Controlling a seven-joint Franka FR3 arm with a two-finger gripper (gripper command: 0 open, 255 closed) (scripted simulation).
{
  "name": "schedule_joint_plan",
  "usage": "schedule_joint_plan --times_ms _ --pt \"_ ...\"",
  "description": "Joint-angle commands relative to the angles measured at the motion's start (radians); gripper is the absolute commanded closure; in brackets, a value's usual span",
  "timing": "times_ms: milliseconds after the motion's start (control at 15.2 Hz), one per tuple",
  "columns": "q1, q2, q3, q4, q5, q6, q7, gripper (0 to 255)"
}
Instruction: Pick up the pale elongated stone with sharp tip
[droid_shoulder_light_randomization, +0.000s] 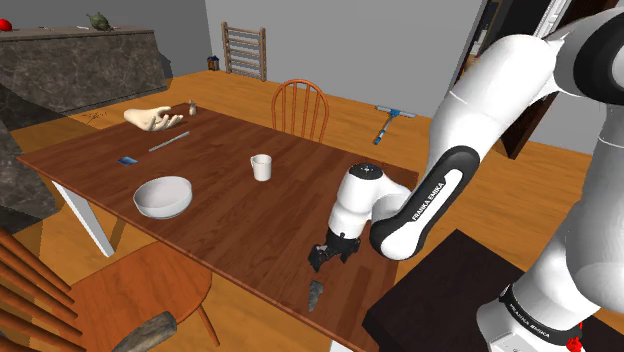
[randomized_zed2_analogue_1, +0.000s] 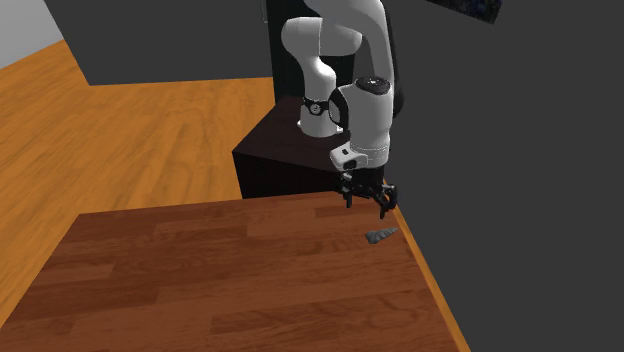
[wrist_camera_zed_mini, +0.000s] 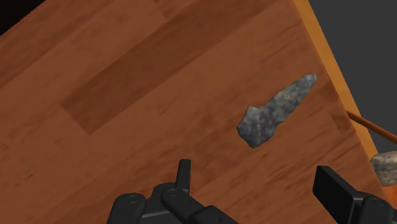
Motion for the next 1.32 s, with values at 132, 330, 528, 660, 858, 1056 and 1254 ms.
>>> schedule_joint_plan --times_ms 132,330,528,660,858,1056,1254 --pt "0.123 0.174 -0.099 0.112 -0.058 0.086 0.104 0" --pt "0.152 0.221 -0.13 0.129 -0.067 0.119 0.111 0" --pt "0.177 0.268 -0.158 0.147 -0.074 0.15 0.118 0" --pt "0.189 0.292 -0.17 0.158 -0.077 0.165 0.121 0" --pt "0.189 0.291 -0.17 0.156 -0.077 0.165 0.12 255" --pt "0.189 0.291 -0.17 0.156 -0.077 0.165 0.12 255" --pt "0.189 0.291 -0.17 0.156 -0.077 0.165 0.12 255"
